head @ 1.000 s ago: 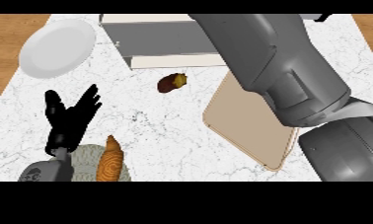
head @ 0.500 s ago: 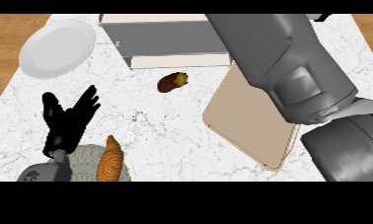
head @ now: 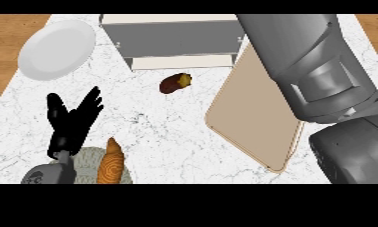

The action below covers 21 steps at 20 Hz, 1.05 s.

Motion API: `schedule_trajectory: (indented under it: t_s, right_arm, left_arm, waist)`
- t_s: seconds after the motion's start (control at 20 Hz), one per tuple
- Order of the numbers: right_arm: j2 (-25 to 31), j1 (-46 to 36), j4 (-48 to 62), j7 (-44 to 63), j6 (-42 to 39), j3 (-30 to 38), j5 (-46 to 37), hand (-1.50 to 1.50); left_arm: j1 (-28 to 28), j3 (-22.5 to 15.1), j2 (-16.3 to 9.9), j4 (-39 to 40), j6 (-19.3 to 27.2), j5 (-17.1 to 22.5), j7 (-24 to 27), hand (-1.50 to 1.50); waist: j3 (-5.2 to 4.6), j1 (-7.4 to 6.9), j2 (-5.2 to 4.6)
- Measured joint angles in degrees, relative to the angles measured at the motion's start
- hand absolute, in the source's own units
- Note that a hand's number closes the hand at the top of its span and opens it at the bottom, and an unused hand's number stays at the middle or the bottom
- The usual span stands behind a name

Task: Pick the squash from the tray and place it in the tiered shelf

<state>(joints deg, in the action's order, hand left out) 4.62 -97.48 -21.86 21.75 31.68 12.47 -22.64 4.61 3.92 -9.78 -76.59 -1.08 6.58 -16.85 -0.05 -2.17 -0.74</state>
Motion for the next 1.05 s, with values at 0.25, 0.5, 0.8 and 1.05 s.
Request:
schedule_trajectory:
  t_s: [0.25, 0.5, 0.8, 1.05]
  right_arm:
    - [2.1, 0.5, -0.6, -0.3, 5.9, 1.5, -0.1, -1.50]
    - [6.6, 2.9, -2.1, 1.3, 9.7, 2.5, -0.5, -1.50]
    - [11.8, 8.2, -8.9, 3.4, 8.7, 4.3, 1.7, -1.50]
    - [16.3, 15.3, -17.9, 4.9, 1.1, 4.9, 5.2, -1.50]
  left_arm:
    - [-0.7, -0.1, 0.4, -0.4, 0.3, -0.2, 0.0, 0.00]
    - [-1.9, 0.6, 0.0, -0.8, 0.2, 0.2, -0.2, 0.00]
    - [-2.3, 1.2, -0.2, -1.1, 0.2, 0.4, -0.6, 0.00]
    - [-3.5, 1.9, -0.6, -2.4, 0.3, 0.6, -0.9, 0.00]
  waist:
    - [0.00, 0.40, 0.25]
    - [0.03, 1.44, 0.65]
    - [0.07, 2.61, 1.08]
    - [0.09, 3.12, 1.28]
